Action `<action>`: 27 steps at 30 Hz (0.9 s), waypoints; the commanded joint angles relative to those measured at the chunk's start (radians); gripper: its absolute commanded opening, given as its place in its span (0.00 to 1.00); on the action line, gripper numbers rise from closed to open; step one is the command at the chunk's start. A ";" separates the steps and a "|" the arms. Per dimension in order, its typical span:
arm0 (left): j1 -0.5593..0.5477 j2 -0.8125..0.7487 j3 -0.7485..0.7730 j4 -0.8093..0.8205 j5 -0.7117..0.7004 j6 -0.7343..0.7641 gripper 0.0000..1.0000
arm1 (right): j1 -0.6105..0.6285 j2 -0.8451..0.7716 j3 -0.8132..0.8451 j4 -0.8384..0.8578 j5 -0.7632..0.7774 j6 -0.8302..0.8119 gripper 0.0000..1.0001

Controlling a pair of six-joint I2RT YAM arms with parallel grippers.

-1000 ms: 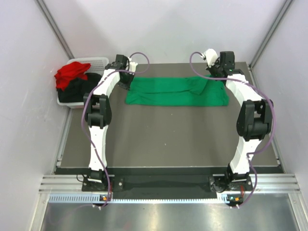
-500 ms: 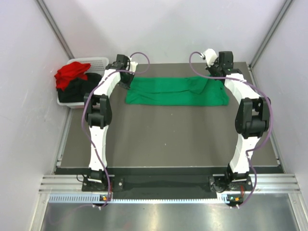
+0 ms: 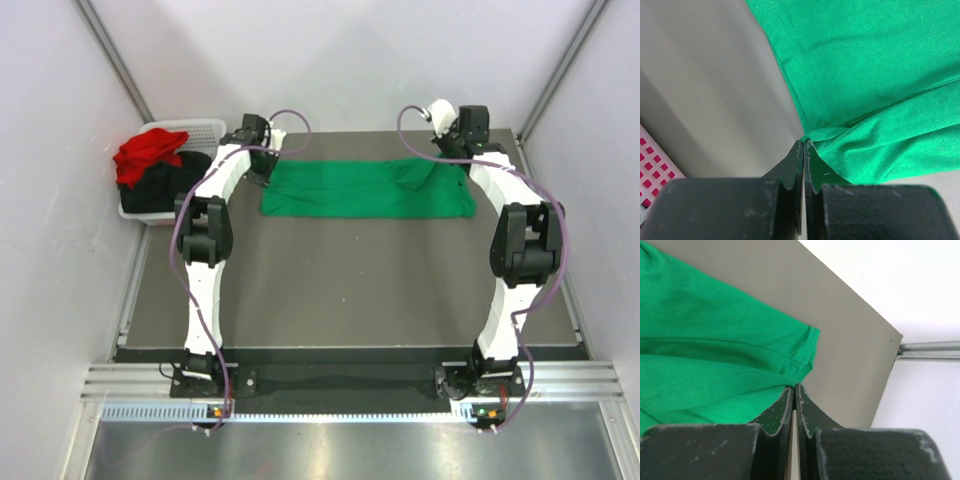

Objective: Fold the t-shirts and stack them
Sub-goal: Fold the tshirt

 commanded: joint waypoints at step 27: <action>-0.120 -0.113 -0.142 0.009 0.050 -0.035 0.12 | 0.104 0.019 -0.015 -0.274 -0.243 -0.074 0.32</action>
